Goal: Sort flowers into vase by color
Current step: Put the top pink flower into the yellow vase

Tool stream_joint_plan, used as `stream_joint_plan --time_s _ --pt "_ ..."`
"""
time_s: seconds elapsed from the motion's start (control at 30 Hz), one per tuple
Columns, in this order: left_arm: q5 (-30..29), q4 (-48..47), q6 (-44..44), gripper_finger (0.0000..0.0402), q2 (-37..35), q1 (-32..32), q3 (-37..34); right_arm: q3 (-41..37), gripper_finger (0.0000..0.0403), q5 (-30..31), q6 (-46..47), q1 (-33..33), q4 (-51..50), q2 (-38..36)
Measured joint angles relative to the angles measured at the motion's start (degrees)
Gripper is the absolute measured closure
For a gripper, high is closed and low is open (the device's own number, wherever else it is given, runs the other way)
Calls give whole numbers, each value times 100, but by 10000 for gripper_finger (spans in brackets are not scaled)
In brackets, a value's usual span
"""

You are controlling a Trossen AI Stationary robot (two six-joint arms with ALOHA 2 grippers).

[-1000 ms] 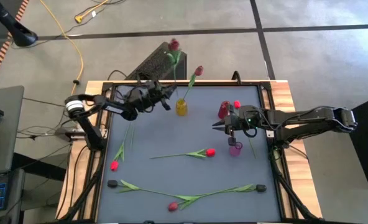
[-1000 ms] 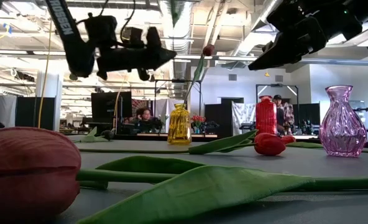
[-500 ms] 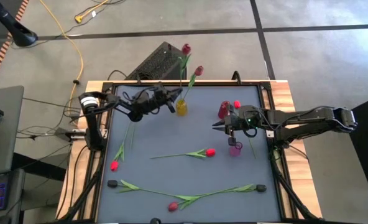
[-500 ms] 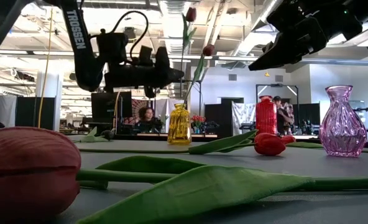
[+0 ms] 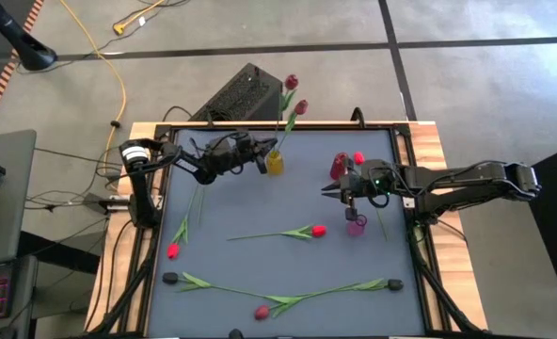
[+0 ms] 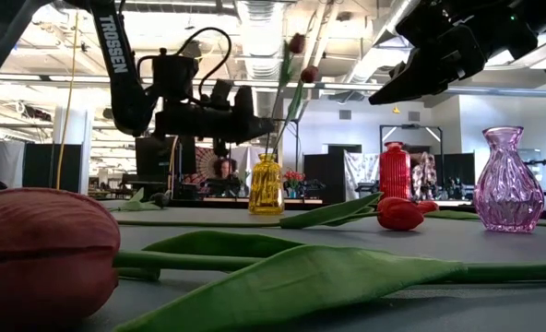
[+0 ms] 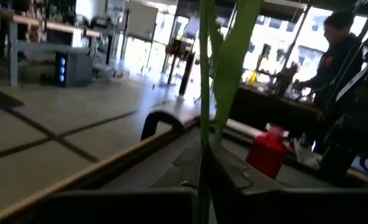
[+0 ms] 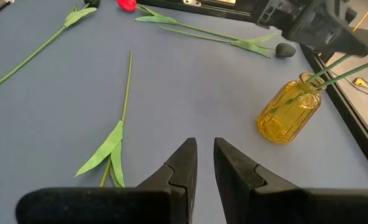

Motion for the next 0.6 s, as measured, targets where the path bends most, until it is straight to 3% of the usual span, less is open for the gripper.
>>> stream_joint_plan --time_s 0.6 --pt "148 -645 160 401 0 -2 -2 0 321 0 0 0 1 -1"
